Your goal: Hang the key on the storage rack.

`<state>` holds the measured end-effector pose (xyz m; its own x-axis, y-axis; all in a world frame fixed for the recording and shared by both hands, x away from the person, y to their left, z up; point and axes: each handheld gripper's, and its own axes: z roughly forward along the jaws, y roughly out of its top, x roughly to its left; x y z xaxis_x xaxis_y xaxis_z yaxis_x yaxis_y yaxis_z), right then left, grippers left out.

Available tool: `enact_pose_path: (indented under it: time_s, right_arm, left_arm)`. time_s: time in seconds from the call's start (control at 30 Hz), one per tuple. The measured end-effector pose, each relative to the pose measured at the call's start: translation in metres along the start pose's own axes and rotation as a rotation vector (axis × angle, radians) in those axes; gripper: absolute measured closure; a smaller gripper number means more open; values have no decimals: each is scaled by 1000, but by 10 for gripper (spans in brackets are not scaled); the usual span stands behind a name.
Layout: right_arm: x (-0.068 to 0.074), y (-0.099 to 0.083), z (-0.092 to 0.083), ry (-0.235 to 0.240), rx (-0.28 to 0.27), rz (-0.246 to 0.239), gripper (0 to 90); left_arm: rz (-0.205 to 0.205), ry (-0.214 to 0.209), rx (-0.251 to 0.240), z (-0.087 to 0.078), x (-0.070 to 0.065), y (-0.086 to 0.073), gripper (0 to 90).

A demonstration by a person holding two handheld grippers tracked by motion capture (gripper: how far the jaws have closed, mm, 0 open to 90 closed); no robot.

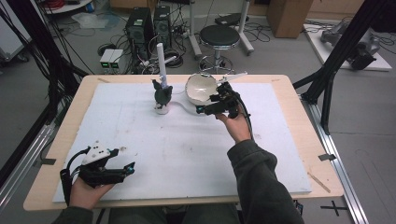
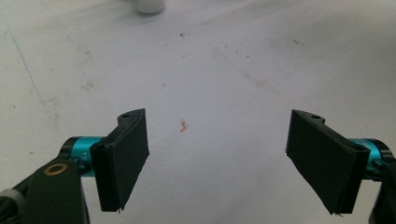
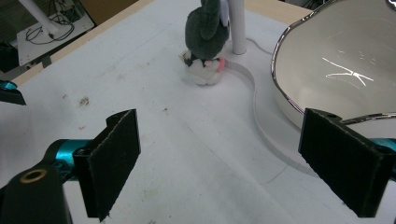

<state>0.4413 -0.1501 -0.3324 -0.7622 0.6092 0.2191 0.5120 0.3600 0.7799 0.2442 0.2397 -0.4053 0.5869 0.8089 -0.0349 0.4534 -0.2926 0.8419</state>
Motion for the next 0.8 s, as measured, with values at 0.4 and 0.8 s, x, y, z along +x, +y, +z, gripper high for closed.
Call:
enact_pose_path:
  time_s: [0.4, 0.8]
  right_arm:
    - [1, -8, -7, -2, -7, -4, 119]
    - [-2, -20, -14, -11, -14, -3, 119]
  left_arm:
    - [1, 2, -1, 0, 0, 0, 214]
    - [-3, 1, -1, 0, 0, 0, 214]
